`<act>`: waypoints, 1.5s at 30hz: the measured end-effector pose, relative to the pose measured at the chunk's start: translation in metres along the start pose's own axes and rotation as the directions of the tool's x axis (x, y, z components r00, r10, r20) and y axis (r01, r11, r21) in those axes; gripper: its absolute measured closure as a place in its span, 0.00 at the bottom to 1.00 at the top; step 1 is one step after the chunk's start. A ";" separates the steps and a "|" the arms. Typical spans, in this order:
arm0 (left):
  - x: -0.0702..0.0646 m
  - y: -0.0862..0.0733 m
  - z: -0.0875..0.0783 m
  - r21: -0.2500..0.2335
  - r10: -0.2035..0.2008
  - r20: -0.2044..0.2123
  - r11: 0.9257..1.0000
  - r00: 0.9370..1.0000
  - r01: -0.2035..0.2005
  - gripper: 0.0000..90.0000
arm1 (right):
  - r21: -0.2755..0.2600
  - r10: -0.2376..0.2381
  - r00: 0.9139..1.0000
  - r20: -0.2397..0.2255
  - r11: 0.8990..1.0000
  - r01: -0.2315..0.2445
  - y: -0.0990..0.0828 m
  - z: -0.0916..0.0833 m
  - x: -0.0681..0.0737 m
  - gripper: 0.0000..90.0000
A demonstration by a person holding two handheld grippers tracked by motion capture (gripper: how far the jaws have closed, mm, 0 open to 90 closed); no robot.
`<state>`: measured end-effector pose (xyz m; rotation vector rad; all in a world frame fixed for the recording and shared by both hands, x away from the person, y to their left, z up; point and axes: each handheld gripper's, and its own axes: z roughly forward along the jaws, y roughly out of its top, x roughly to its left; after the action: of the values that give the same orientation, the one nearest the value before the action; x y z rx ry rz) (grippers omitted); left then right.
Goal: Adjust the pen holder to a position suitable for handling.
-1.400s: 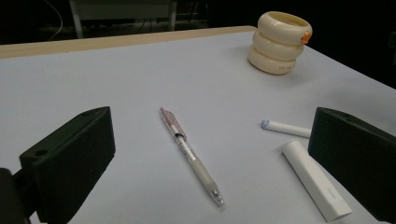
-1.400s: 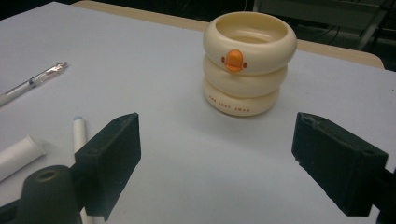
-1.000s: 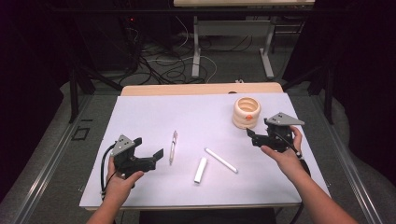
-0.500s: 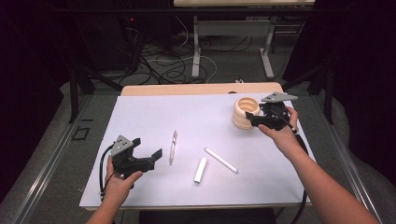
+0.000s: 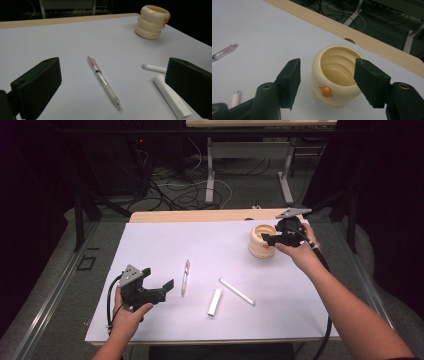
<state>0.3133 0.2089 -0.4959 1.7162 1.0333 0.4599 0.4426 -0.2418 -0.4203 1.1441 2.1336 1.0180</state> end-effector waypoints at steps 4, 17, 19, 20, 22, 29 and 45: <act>0.001 0.000 0.001 0.003 -0.002 -0.001 1.000 1.000 0.002 0.01 | 0.033 -0.014 1.000 0.003 0.999 0.014 0.006 0.006 -0.003 0.41; 0.000 -0.001 0.001 -0.001 -0.006 0.002 1.000 1.000 0.006 0.01 | 0.128 -0.054 0.999 0.002 0.990 0.053 0.019 0.028 -0.009 0.42; 0.001 -0.001 0.001 -0.001 -0.006 0.001 1.000 1.000 0.006 0.01 | 0.137 -0.065 0.998 -0.002 0.988 0.064 0.021 0.031 -0.009 0.41; 0.001 0.000 0.001 -0.004 0.004 0.002 1.000 1.000 -0.004 0.01 | 0.140 -0.074 0.997 0.001 0.987 0.073 0.022 0.032 -0.010 0.41; 0.001 0.000 0.001 0.000 0.005 0.001 1.000 1.000 -0.005 0.01 | 0.141 -0.090 0.996 -0.002 0.986 0.089 0.023 0.035 -0.010 0.41; 0.001 0.000 0.001 0.006 0.005 0.003 1.000 1.000 -0.005 0.01 | 0.172 -0.070 0.997 -0.012 0.983 0.071 0.022 0.045 -0.011 0.42; 0.001 -0.001 0.001 0.007 0.007 0.006 1.000 1.000 -0.007 0.01 | 0.272 -0.032 0.999 -0.040 0.961 0.042 0.016 0.067 -0.005 0.58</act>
<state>0.3138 0.2090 -0.4968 1.7265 1.0265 0.4560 0.5005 -0.2154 -0.4461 1.2130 2.3687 0.7475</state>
